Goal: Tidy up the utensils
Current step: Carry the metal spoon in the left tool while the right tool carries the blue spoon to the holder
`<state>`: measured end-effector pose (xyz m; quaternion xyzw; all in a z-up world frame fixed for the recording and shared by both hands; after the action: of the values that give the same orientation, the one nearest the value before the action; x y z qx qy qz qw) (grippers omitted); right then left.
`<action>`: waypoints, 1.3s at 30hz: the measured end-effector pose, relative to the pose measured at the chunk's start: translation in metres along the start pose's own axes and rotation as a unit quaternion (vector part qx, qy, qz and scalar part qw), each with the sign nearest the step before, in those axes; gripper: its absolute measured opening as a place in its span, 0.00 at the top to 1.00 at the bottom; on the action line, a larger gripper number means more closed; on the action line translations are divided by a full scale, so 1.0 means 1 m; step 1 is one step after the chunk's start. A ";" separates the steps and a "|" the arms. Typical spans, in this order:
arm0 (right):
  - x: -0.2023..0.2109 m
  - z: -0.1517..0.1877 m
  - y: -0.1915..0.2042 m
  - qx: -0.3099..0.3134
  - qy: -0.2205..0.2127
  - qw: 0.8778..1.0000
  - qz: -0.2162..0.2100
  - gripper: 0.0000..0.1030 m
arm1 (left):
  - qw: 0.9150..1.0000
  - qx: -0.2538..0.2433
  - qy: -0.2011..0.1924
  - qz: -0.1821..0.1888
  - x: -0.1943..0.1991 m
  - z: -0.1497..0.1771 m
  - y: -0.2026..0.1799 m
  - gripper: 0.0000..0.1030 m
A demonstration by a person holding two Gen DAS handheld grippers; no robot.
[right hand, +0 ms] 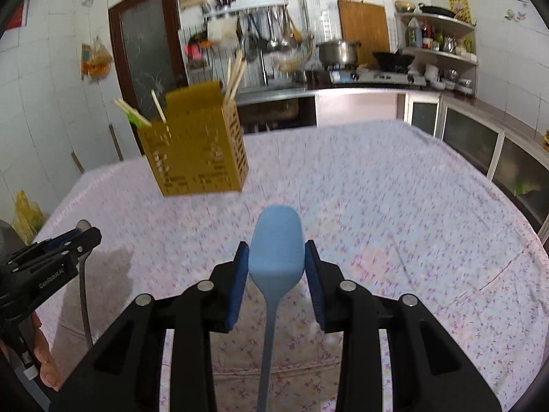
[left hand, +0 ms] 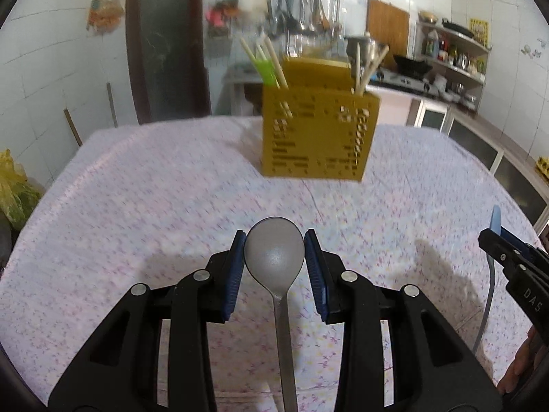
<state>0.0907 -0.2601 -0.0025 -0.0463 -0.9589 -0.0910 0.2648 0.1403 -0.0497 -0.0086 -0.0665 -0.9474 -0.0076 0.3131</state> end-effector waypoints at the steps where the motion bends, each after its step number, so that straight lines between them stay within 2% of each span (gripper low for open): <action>1: 0.002 0.000 0.000 0.000 -0.006 1.000 0.001 0.68 | 1.000 -0.001 -0.011 -0.002 0.005 0.000 0.001 0.67; 5: 0.011 -0.005 0.003 0.007 -0.034 0.999 0.002 0.68 | 0.999 -0.007 -0.040 -0.005 0.021 -0.001 0.007 0.67; 17: 0.023 -0.012 0.019 0.022 -0.080 0.997 0.001 0.68 | 0.997 0.002 -0.080 0.011 0.038 -0.008 0.023 0.67; 27: 0.020 -0.033 0.029 0.031 -0.109 0.994 -0.006 0.68 | 0.994 0.004 -0.105 0.031 0.038 -0.038 0.025 0.68; 33: 0.014 -0.070 0.040 0.037 -0.129 0.991 -0.009 0.68 | 0.990 0.001 -0.131 0.046 0.037 -0.081 0.019 0.68; 39: 0.004 -0.138 0.049 0.035 -0.165 0.985 -0.020 0.68 | 0.980 0.009 -0.185 0.069 0.035 -0.163 0.013 0.68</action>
<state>0.1634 -0.2392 0.1236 -0.0320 -0.9928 -0.0541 0.1021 0.2102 -0.0413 0.1427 -0.1294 -0.9821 0.0347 0.1325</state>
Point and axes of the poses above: each gripper's, at about its wrist camera, not at the fingertips, and x roughly against the way its jaws point, y to its left, z to its underside, the point moved 2 cm from there along -x, roughly the way its jaws point
